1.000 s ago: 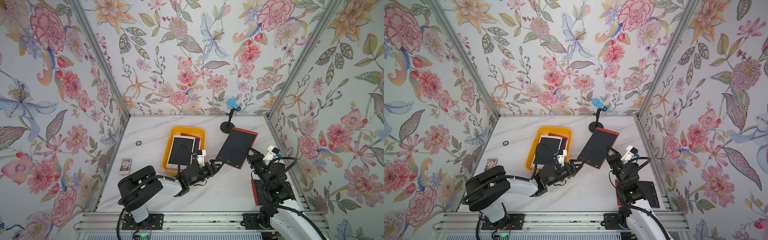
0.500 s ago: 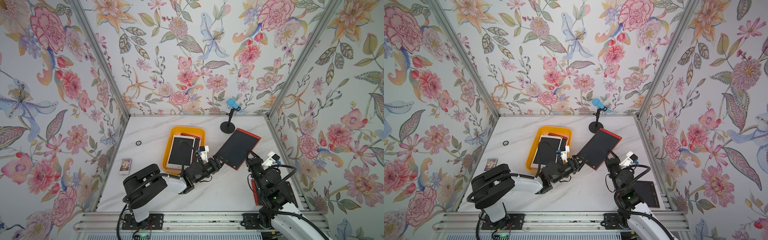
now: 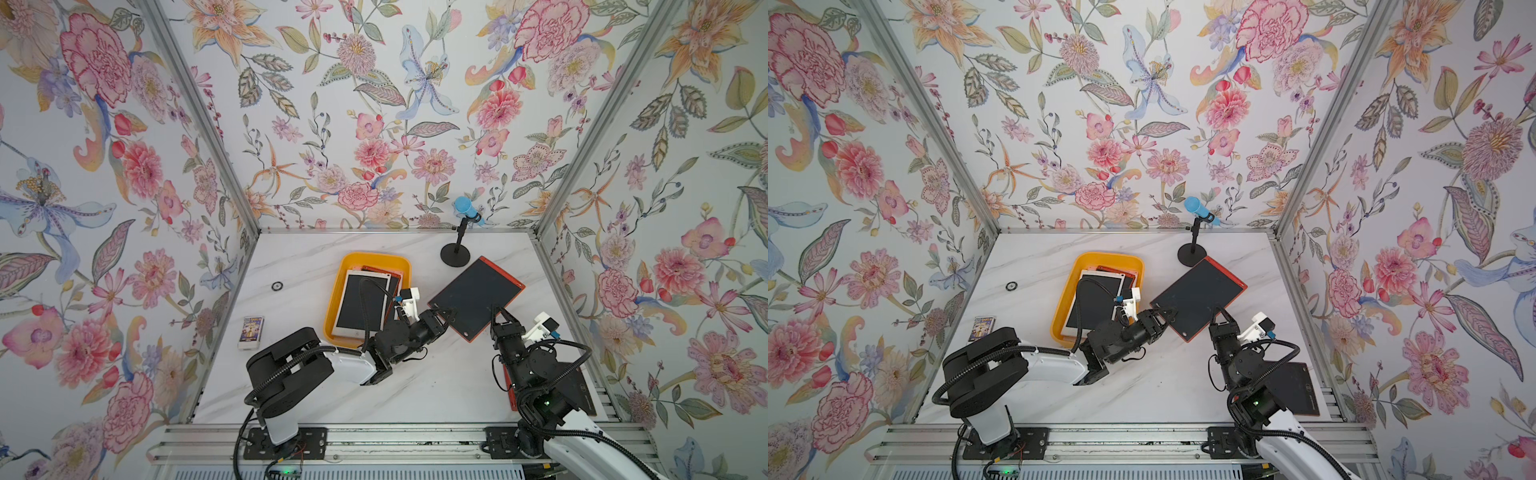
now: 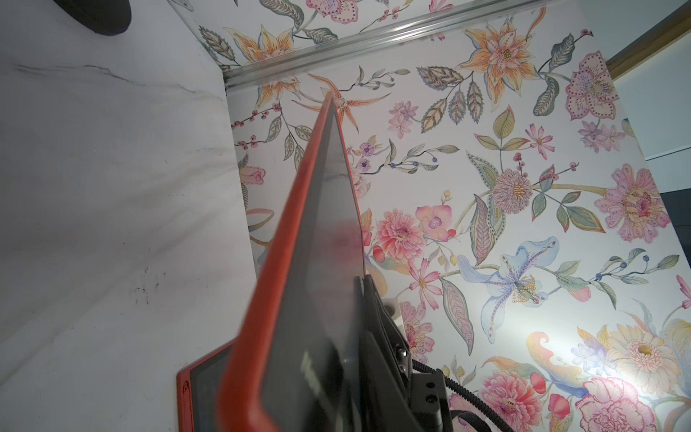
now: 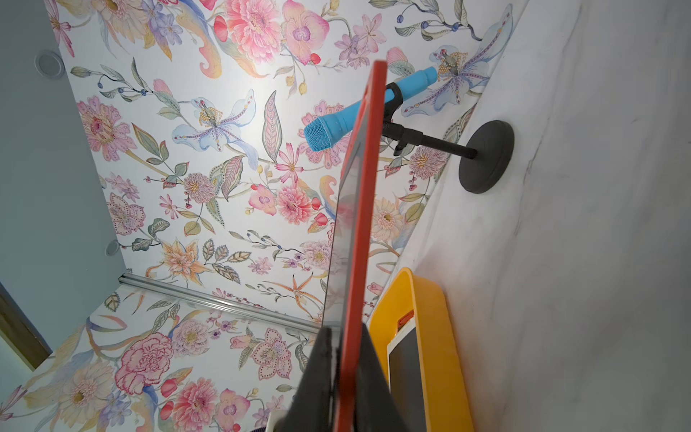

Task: Take out the writing tablet from the storage box
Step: Place the writing tablet at the center of the board.

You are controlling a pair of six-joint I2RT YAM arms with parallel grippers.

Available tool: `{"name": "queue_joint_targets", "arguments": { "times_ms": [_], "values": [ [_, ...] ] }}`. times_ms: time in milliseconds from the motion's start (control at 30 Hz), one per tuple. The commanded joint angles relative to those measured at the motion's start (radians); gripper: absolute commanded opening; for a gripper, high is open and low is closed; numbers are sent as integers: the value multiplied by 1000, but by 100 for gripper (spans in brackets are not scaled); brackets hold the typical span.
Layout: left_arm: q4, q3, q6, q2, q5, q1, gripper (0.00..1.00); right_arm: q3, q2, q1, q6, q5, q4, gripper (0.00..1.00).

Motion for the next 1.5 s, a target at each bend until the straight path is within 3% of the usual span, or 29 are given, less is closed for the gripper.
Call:
{"name": "queue_joint_targets", "arguments": {
  "times_ms": [0,67,200,467,633,900,1167,1467],
  "values": [
    [18,51,33,-12,12,-14,16,14,-11,12,-27,9,-8,19],
    [5,59,39,-15,15,-13,11,28,-11,13,-42,7,-23,27],
    [-20,67,51,-26,23,-8,8,61,-29,13,-91,14,-102,55],
    [-155,105,92,-46,112,43,1,186,-133,-7,-236,75,-426,88],
    [-432,241,238,-22,240,93,1,345,-139,-48,-425,107,-691,96],
    [-747,527,428,171,417,121,0,669,107,-130,-746,-49,-967,100],
    [-905,788,502,372,459,124,0,748,132,-136,-810,-106,-988,100],
    [-892,1009,411,602,532,112,0,752,143,-136,-809,-157,-980,100]
  ]
}}
